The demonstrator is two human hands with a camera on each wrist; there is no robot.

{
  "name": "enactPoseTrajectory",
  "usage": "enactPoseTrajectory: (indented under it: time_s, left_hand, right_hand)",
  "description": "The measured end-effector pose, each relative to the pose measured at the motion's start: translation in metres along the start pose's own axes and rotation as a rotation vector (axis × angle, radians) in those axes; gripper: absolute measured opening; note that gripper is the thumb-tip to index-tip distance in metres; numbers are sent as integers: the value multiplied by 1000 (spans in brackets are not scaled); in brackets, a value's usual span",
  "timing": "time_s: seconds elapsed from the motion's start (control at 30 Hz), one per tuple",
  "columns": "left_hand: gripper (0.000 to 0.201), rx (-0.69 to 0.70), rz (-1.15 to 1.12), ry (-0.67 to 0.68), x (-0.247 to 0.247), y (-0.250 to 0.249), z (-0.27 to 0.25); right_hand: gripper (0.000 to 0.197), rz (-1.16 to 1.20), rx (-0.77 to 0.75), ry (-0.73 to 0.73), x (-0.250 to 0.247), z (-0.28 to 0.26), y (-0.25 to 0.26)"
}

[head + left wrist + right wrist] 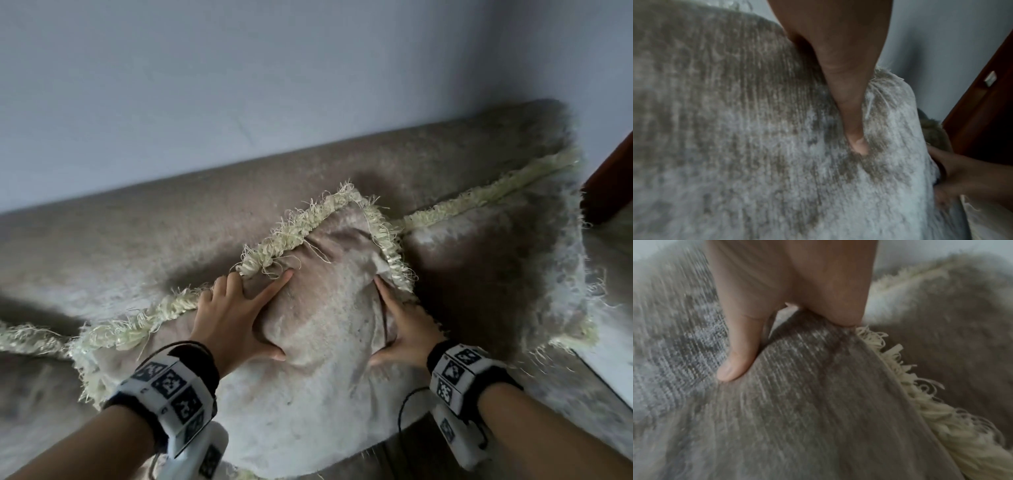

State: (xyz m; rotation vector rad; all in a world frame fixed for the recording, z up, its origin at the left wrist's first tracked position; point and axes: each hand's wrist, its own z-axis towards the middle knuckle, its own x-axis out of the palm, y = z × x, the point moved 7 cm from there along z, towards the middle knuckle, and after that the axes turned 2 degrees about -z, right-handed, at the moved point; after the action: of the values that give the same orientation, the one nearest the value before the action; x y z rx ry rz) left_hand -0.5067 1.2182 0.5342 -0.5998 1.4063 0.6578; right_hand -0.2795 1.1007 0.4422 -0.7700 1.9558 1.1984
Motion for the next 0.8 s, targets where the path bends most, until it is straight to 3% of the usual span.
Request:
enactPoseTrajectory:
  time_s: [0.2,0.3,0.43,0.53,0.67,0.8]
  left_hand:
    - [119,-196,-103,-23,-26,39,-31]
    - [117,-271,-85,-69,-19,59,-52]
    - [116,-262,49,-84,-4,93,-67]
    - [118,-249,113,-65,0,109,-70]
    - [115,-164,87,-80,12,95,-62]
    - [121,-208,-26,17,45,74,-55]
  right_hand:
    - [140,-236,-73,84,-64,25,70]
    - [135,-435,-112,32,-75,32,102]
    - [122,-574,-95,-105,-52,42,119]
    - [127,-538,-51,7,-11,44,107]
    - [134,-475,-50,14,18,43,96]
    - [130,-475,-31,-39,16,47,96]
